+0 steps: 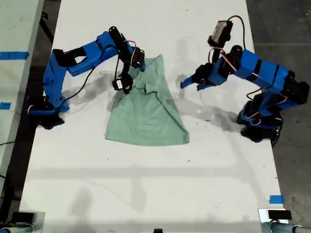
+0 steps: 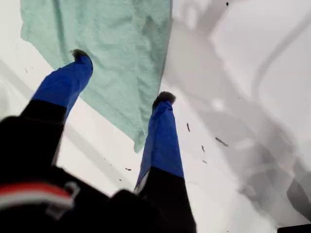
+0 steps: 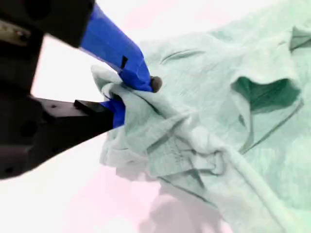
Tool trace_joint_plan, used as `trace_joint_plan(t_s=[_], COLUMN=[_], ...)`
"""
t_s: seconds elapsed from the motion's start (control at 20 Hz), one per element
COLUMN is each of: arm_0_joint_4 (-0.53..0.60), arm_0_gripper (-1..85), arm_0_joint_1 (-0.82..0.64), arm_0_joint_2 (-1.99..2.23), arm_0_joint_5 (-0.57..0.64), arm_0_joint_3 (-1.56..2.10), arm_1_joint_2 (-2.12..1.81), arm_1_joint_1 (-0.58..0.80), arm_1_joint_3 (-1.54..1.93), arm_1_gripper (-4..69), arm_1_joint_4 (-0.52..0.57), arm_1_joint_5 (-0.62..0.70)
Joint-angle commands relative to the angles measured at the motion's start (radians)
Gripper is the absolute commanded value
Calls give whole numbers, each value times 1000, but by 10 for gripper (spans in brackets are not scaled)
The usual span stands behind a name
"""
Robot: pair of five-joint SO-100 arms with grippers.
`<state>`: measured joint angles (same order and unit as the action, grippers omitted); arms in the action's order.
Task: Fold tshirt
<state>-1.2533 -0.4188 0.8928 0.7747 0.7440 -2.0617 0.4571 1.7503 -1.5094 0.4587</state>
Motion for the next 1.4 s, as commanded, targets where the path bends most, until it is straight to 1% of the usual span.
trace_joint_plan(t_s=[0.0,0.1,0.15,0.2,0.3,0.35,0.45,0.65,0.8,0.85,0.9,1.0,1.05,1.15,1.25,1.35], arm_0_joint_4=[189,321,337,324,222,167,29,-252,-425,-472,-491,-462,-428,-316,-232,-186], arm_0_gripper=[190,241,256,261,289,284,272,277,264,257,254,252,251,256,257,256], arm_0_joint_1=[57,89,92,91,81,75,51,2,-6,8,32,103,141,206,258,310], arm_0_joint_2=[-61,-132,-144,-144,-83,-35,66,321,463,483,503,545,577,684,778,821], arm_0_joint_5=[55,63,63,63,64,71,64,38,-18,-46,-75,-127,-160,-229,-295,-354], arm_0_joint_3=[-57,-58,-58,-57,-54,-46,-38,-5,72,112,167,296,377,614,799,887], arm_1_joint_2=[-63,-64,-66,-74,-94,-104,-118,-117,-104,-97,-86,-51,-37,-2,43,100], arm_1_joint_1=[-14,-21,-26,-31,-35,-35,-35,-41,-54,-57,-63,-94,-114,-160,-212,-258], arm_1_joint_3=[3,12,15,23,43,54,69,91,106,109,112,106,104,103,106,109], arm_1_gripper=[248,248,248,248,248,248,248,249,251,253,254,264,268,273,273,273], arm_1_joint_4=[23,29,31,31,31,31,34,54,77,81,89,103,107,109,129,163], arm_1_joint_5=[-15,-21,-26,-31,-35,-37,-38,-31,-17,-8,6,41,55,71,74,84])
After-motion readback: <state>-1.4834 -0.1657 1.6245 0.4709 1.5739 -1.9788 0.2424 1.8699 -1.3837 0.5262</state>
